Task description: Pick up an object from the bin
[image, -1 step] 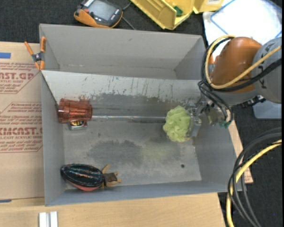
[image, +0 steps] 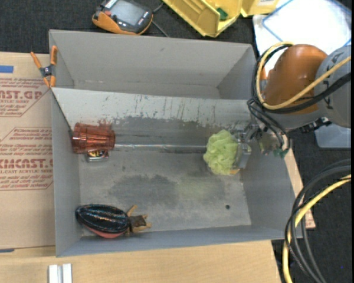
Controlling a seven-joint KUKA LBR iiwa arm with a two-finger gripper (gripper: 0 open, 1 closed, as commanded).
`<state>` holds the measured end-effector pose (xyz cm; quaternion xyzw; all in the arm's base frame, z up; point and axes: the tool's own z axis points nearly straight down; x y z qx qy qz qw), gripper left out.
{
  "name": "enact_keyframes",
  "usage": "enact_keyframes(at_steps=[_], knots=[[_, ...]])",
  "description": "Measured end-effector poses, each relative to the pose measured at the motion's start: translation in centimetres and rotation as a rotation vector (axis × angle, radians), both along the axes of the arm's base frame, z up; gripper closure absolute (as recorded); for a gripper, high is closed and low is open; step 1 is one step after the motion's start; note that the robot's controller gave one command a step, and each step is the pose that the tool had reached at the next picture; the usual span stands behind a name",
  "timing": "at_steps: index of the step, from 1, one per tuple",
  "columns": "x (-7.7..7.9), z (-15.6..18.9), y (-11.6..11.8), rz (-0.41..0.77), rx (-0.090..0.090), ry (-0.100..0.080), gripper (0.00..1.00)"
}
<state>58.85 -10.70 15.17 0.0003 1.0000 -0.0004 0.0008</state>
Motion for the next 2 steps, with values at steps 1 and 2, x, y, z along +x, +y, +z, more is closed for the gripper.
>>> enact_keyframes(at_steps=[1, 2], knots=[[0.3, -8.0, 5.2, -0.157, 0.0, -0.001, 0.0], [0.4, -0.7, 5.2, -0.306, 0.0, -0.011, 0.0]])
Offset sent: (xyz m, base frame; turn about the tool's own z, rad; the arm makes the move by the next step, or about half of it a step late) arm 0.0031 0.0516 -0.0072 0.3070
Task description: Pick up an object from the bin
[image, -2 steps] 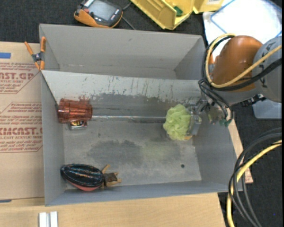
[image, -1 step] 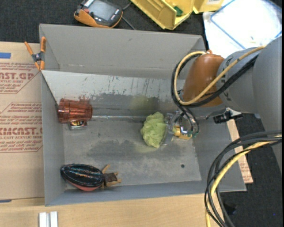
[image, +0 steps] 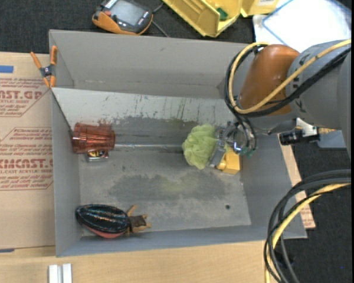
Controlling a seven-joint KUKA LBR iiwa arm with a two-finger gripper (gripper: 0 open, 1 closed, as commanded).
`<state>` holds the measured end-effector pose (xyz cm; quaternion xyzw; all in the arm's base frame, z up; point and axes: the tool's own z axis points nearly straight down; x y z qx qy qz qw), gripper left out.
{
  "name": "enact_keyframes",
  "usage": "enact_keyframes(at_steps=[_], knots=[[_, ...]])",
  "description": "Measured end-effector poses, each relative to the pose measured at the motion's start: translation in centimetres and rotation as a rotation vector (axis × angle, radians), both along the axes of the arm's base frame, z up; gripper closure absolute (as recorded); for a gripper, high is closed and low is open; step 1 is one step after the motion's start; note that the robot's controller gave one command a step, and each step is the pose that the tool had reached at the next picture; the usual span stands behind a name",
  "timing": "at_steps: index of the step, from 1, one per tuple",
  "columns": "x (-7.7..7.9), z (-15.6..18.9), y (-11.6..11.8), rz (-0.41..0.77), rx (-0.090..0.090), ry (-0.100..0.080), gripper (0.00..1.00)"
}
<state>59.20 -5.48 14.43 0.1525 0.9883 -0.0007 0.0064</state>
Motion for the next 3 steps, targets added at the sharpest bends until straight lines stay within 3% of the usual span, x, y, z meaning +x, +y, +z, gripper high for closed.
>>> enact_keyframes(at_steps=[1, 2, 3], knots=[[-1.7, -4.5, 4.4, 0.109, 0.003, 0.016, 0.0], [0.3, -7.3, -6.6, 0.071, -0.003, -0.006, 0.0], [-1.5, -7.1, 7.4, 0.374, -0.002, 0.004, 1.0]])
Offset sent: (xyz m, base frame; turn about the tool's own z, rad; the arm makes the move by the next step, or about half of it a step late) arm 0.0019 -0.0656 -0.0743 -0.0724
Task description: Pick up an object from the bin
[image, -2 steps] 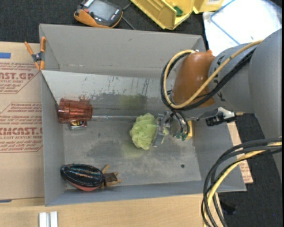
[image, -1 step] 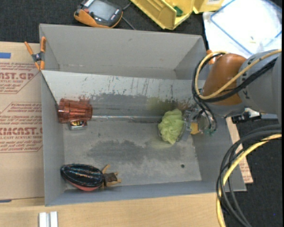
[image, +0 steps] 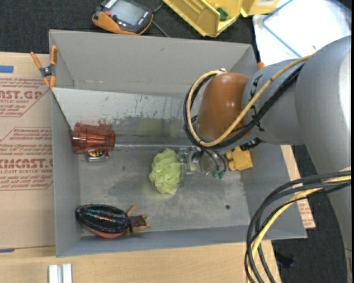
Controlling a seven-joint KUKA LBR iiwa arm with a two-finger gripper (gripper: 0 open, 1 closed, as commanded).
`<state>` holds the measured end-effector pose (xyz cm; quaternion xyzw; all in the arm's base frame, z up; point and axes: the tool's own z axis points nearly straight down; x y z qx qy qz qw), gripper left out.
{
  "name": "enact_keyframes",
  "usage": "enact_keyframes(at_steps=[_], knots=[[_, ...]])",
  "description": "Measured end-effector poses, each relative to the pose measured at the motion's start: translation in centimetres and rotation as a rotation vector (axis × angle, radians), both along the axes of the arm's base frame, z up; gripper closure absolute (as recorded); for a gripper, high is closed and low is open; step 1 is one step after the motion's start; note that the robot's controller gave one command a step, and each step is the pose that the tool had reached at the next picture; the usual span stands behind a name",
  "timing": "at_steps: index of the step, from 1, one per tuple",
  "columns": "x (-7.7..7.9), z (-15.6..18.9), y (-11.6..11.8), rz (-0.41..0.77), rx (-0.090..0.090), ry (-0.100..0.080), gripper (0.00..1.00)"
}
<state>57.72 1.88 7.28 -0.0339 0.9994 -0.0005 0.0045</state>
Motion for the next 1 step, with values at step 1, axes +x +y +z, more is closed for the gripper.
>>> enact_keyframes(at_steps=[1], knots=[[-0.05, 0.0, 0.37, 0.005, 0.003, 0.001, 1.0]])
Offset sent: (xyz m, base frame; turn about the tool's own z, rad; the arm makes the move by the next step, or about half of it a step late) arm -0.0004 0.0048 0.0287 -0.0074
